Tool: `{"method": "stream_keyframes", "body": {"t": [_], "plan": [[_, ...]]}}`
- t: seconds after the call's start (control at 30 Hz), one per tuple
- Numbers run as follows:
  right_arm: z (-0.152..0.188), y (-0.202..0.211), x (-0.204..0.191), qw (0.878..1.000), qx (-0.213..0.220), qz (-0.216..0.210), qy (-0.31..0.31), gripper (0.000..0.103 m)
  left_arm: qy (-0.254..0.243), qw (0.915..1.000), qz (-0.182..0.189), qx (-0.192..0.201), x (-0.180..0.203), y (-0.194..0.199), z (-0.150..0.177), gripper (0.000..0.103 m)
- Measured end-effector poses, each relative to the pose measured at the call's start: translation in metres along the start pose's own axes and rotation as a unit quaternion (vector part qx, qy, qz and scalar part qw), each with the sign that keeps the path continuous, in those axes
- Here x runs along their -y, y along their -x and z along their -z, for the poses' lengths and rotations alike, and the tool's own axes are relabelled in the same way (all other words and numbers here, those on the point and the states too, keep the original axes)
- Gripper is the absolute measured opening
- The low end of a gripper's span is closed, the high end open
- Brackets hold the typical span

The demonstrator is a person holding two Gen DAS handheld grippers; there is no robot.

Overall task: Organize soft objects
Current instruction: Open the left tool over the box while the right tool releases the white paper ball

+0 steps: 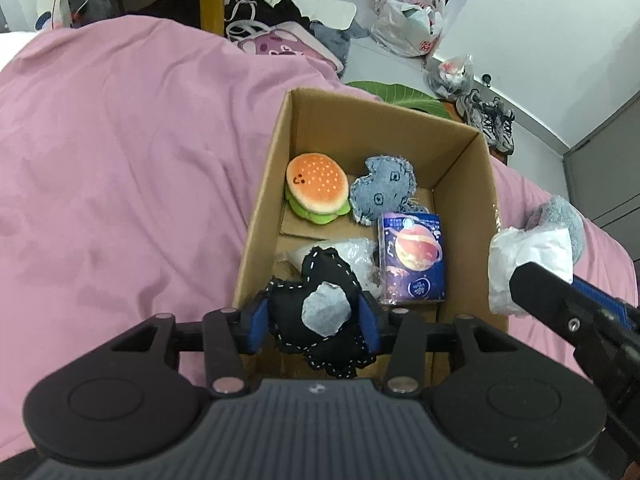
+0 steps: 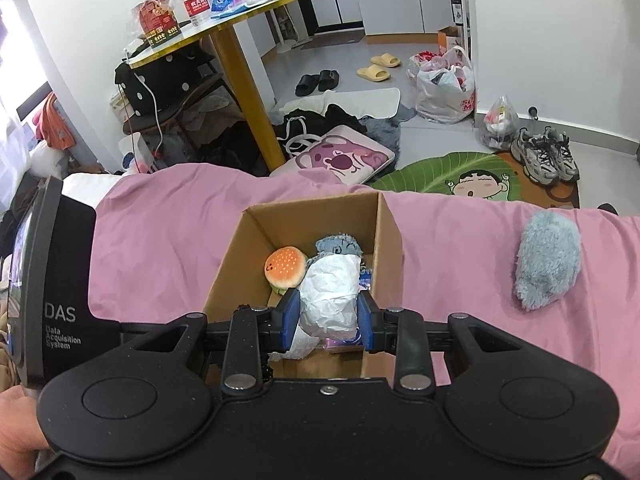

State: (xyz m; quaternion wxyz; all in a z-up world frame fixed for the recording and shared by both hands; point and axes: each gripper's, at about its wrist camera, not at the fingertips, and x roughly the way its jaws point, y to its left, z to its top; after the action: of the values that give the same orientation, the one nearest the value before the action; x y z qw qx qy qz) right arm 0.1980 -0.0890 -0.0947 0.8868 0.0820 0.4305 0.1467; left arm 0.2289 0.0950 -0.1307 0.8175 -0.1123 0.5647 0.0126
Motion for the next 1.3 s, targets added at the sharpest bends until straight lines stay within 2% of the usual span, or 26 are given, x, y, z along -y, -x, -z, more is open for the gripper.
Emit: {"method": "stream_keyframes", "body": {"t": [0.1,0.2,0.37,0.5,0.73,0.83,1.03,1.13,1.2,1.3], "plan": [[0.000,-0.001,0.001,1.000,-0.003,-0.002,-0.005,0.031,0.001,1.0000,0.001,0.001,0.000,0.001,0.000,0.057],[-0.001,0.000,0.001,1.000,-0.004,-0.007,-0.010,0.031,0.004,1.0000,0.001,0.000,0.002,0.003,-0.002,0.058],[-0.002,-0.001,0.001,1.000,-0.007,-0.011,-0.014,0.031,0.012,0.9997,0.003,0.023,0.002,0.020,-0.005,0.061],[-0.001,-0.005,-0.003,1.000,-0.016,-0.014,-0.010,0.031,0.012,0.9987,-0.016,0.048,-0.001,0.036,-0.010,0.068],[0.002,-0.021,-0.019,0.999,-0.042,-0.035,-0.003,0.031,0.024,0.9968,-0.019,0.074,-0.015,0.059,-0.017,0.073],[0.005,-0.030,-0.024,0.998,-0.056,-0.037,-0.003,0.031,0.019,0.9966,-0.023,0.077,-0.017,0.065,-0.017,0.079],[0.012,-0.043,-0.031,0.996,-0.081,-0.035,0.007,0.033,0.013,0.9957,-0.026,0.088,-0.019,0.077,-0.015,0.081],[0.013,-0.042,-0.032,0.996,-0.083,-0.037,0.004,0.041,0.008,0.9952,-0.031,0.093,-0.020,0.083,-0.014,0.081],[0.014,-0.037,-0.030,0.996,-0.079,-0.035,0.001,0.053,0.003,0.9949,-0.033,0.095,-0.019,0.085,-0.013,0.081],[0.014,-0.026,-0.027,0.997,-0.070,-0.033,0.003,0.055,-0.004,0.9940,-0.041,0.101,-0.017,0.090,-0.011,0.081]]}}
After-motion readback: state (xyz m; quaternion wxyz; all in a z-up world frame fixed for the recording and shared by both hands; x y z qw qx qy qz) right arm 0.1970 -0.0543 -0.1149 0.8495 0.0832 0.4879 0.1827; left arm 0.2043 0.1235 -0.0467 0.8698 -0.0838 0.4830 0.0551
